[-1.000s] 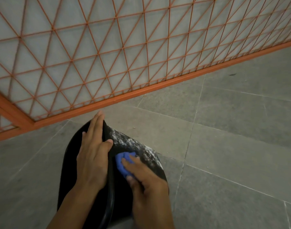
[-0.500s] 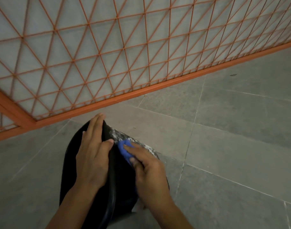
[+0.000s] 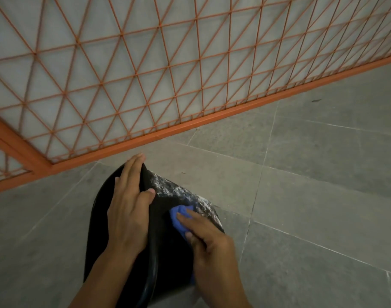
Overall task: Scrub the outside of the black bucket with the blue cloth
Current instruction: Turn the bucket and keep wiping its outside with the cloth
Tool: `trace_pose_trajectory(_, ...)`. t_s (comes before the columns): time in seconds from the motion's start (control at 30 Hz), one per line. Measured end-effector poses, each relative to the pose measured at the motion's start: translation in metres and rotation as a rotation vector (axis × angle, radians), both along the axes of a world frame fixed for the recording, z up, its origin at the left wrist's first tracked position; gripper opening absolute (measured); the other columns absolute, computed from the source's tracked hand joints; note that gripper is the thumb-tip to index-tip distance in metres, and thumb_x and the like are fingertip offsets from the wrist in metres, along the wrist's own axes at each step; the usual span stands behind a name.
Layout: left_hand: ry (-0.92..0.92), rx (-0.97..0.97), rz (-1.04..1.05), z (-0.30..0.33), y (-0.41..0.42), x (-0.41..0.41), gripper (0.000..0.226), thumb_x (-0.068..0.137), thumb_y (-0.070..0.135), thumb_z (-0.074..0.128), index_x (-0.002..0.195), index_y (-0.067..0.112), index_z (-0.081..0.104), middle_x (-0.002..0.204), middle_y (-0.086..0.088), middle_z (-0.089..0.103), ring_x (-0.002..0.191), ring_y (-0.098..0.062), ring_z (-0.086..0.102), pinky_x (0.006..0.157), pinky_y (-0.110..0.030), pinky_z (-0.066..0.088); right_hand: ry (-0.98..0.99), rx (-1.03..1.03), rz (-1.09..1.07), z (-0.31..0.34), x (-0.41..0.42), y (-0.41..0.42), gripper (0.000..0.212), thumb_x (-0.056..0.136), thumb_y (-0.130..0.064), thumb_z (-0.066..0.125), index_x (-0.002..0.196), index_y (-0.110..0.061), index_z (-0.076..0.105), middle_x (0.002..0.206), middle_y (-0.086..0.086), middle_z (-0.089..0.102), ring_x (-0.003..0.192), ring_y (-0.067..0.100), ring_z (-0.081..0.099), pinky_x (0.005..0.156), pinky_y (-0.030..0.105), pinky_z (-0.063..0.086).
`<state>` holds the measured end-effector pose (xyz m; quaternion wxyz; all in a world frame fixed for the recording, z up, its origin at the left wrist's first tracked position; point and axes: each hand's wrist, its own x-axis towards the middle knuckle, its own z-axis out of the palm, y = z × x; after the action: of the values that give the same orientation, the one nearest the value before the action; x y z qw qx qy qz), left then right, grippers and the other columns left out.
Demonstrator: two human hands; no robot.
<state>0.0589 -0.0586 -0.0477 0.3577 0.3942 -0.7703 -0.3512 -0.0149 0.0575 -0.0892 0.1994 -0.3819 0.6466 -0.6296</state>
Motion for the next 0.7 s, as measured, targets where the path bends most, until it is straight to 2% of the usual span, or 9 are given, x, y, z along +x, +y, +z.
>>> trace_pose_trajectory(0.07, 0.004, 0.014, 0.005, -0.001, -0.004, 0.002, 0.064, 0.074, 0.018, 0.039, 0.136, 0.035, 0.032, 0.150, 0.014, 0.029, 0.142, -0.003, 0.022, 0.119, -0.046, 0.015, -0.018, -0.028, 0.014, -0.002, -0.001, -0.006, 0.045, 0.077, 0.004, 0.051, 0.108, -0.024, 0.066, 0.113, -0.017, 0.060, 0.109, -0.013, 0.051, 0.091, 0.002, 0.037)
trace_pose_trajectory(0.17, -0.002, -0.005, 0.006, -0.001, -0.002, 0.002, 0.066, 0.075, 0.019, 0.039, 0.141, 0.028, 0.033, 0.150, 0.014, 0.028, 0.143, -0.004, 0.020, 0.119, -0.047, 0.015, -0.052, 0.093, 0.038, -0.010, -0.025, -0.015, 0.037, 0.085, 0.008, 0.051, 0.109, -0.016, 0.066, 0.114, -0.015, 0.058, 0.111, 0.000, 0.054, 0.100, 0.010, 0.036)
trace_pose_trajectory(0.23, -0.010, -0.018, 0.003, 0.000, 0.002, 0.000, 0.066, 0.076, 0.021, 0.038, 0.140, 0.032, 0.032, 0.148, 0.021, 0.026, 0.143, -0.001, 0.019, 0.119, -0.046, 0.015, -0.118, 0.130, 0.014, -0.013, -0.029, -0.011, 0.037, 0.086, 0.009, 0.050, 0.111, -0.015, 0.064, 0.116, -0.013, 0.057, 0.111, 0.003, 0.055, 0.101, 0.009, 0.035)
trace_pose_trajectory(0.33, 0.008, -0.014, -0.012, 0.000, 0.002, -0.001, 0.063, 0.075, 0.019, 0.039, 0.134, 0.040, 0.031, 0.146, 0.024, 0.026, 0.143, -0.001, 0.021, 0.119, -0.047, 0.015, -0.158, 0.101, 0.029, -0.011, -0.012, -0.001, 0.042, 0.079, 0.017, 0.054, 0.106, -0.012, 0.066, 0.116, -0.014, 0.055, 0.104, -0.013, 0.053, 0.088, -0.002, 0.036)
trace_pose_trajectory(0.4, 0.017, -0.001, -0.015, 0.000, 0.000, 0.001, 0.063, 0.075, 0.018, 0.039, 0.133, 0.041, 0.031, 0.146, 0.023, 0.027, 0.143, -0.001, 0.021, 0.119, -0.047, 0.015, -0.152, 0.076, 0.063, -0.011, -0.013, -0.004, 0.043, 0.078, 0.017, 0.054, 0.105, -0.013, 0.066, 0.113, -0.018, 0.055, 0.102, -0.020, 0.050, 0.086, -0.003, 0.035)
trace_pose_trajectory(0.5, 0.024, 0.002, 0.022, 0.000, -0.001, 0.002, 0.064, 0.075, 0.019, 0.039, 0.136, 0.035, 0.033, 0.146, 0.020, 0.029, 0.142, -0.002, 0.022, 0.119, -0.046, 0.015, -0.055, 0.174, 0.058, -0.022, -0.037, -0.015, 0.036, 0.087, 0.008, 0.049, 0.111, -0.015, 0.064, 0.116, -0.015, 0.054, 0.113, -0.002, 0.052, 0.098, 0.006, 0.032)
trace_pose_trajectory(0.57, 0.025, 0.002, 0.038, 0.002, 0.002, -0.001, 0.064, 0.074, 0.020, 0.039, 0.136, 0.036, 0.034, 0.144, 0.024, 0.029, 0.141, 0.000, 0.023, 0.119, -0.046, 0.015, -0.073, 0.219, 0.030, -0.026, -0.042, -0.008, 0.036, 0.091, 0.000, 0.046, 0.116, -0.021, 0.059, 0.117, -0.016, 0.051, 0.118, 0.007, 0.050, 0.099, 0.009, 0.032)
trace_pose_trajectory(0.63, 0.018, -0.007, 0.024, 0.002, 0.003, -0.003, 0.064, 0.074, 0.020, 0.039, 0.134, 0.040, 0.033, 0.141, 0.029, 0.027, 0.140, 0.001, 0.023, 0.119, -0.046, 0.015, -0.038, 0.187, 0.030, -0.023, -0.028, 0.005, 0.038, 0.092, -0.010, 0.046, 0.114, -0.039, 0.053, 0.116, -0.028, 0.052, 0.117, 0.000, 0.049, 0.093, 0.001, 0.032)
trace_pose_trajectory(0.7, 0.019, -0.015, -0.005, 0.001, 0.001, -0.003, 0.063, 0.074, 0.019, 0.039, 0.134, 0.038, 0.033, 0.144, 0.023, 0.029, 0.140, 0.000, 0.023, 0.119, -0.047, 0.015, -0.033, 0.115, 0.048, -0.020, -0.017, 0.010, 0.039, 0.091, -0.014, 0.047, 0.111, -0.046, 0.055, 0.114, -0.036, 0.055, 0.114, -0.009, 0.048, 0.090, -0.002, 0.032)
